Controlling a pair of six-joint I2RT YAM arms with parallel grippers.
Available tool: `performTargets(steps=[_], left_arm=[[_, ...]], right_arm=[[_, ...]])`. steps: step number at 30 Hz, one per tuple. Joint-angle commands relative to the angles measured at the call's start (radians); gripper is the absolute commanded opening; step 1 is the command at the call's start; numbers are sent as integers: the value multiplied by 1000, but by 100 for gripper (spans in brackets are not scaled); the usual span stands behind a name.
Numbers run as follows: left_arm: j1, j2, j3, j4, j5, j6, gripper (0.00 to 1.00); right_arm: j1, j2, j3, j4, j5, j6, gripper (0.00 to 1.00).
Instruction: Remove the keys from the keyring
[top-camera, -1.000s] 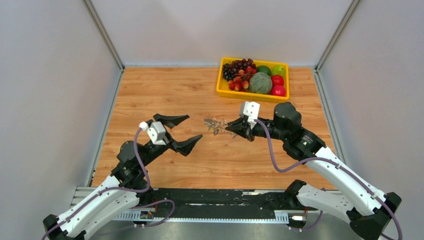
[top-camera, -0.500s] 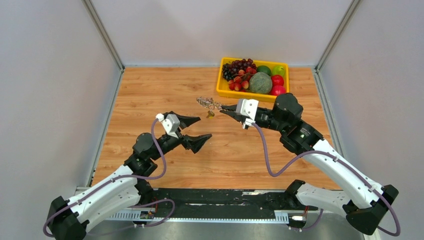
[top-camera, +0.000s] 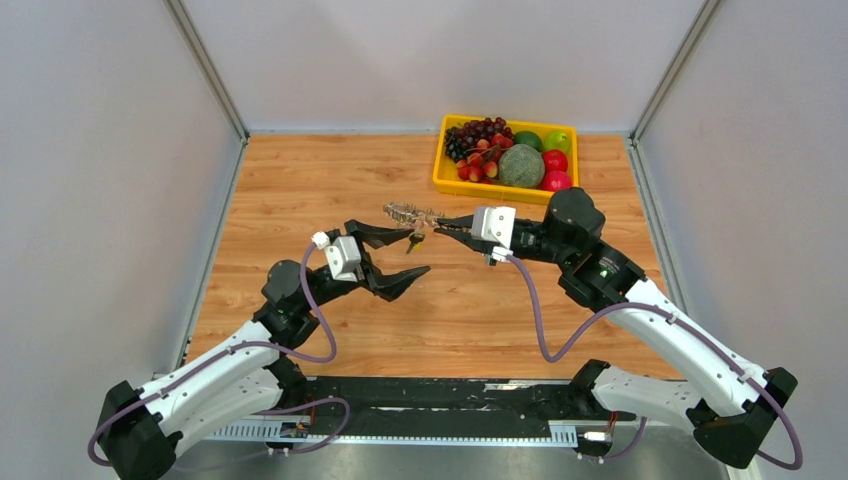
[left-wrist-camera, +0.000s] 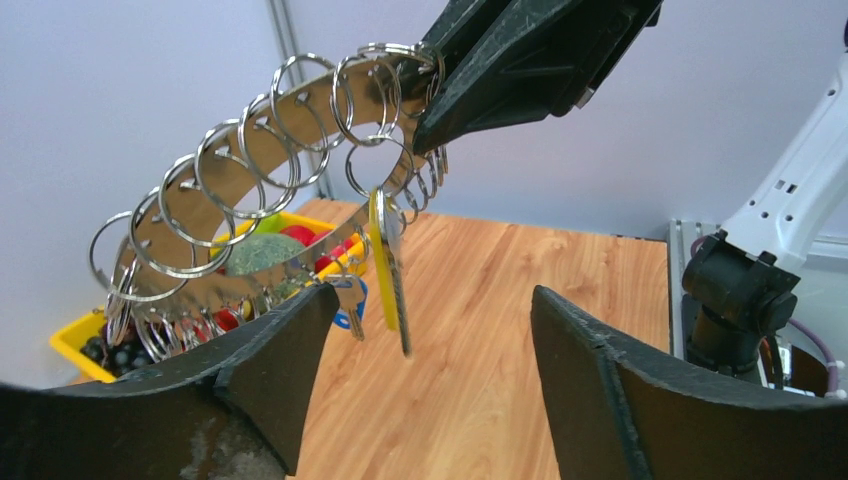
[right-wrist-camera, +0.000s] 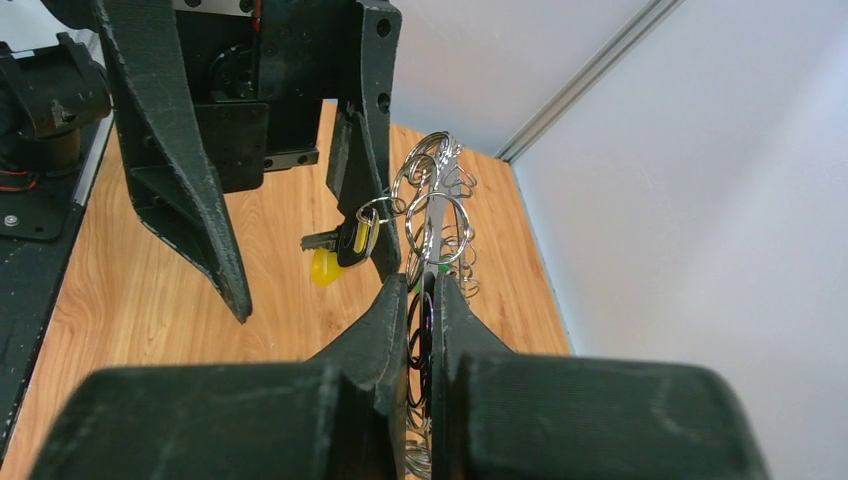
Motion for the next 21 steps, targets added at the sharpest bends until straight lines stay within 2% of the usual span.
performTargets(steps=[1, 6, 8, 15, 17, 21], left_arm=[[-3, 30, 59, 73, 48, 16, 75], [-3, 36, 68, 80, 33, 13, 65], [-3, 33, 72, 77, 26, 13, 56], [-3, -12, 68, -3, -12, 9, 8], [-3, -38, 67, -55, -25, 1, 1], [-3, -91, 73, -172, -59, -51, 0]], right_arm=[[17, -5, 44, 94, -36, -30, 0], [37, 2, 39, 94, -23, -30, 0], [43, 2, 36, 95, -11, -31, 0], [53, -12, 4, 98, 79, -5, 0], [53, -25, -15, 106, 129, 19, 0], [53, -46, -69, 126, 185, 37, 0]])
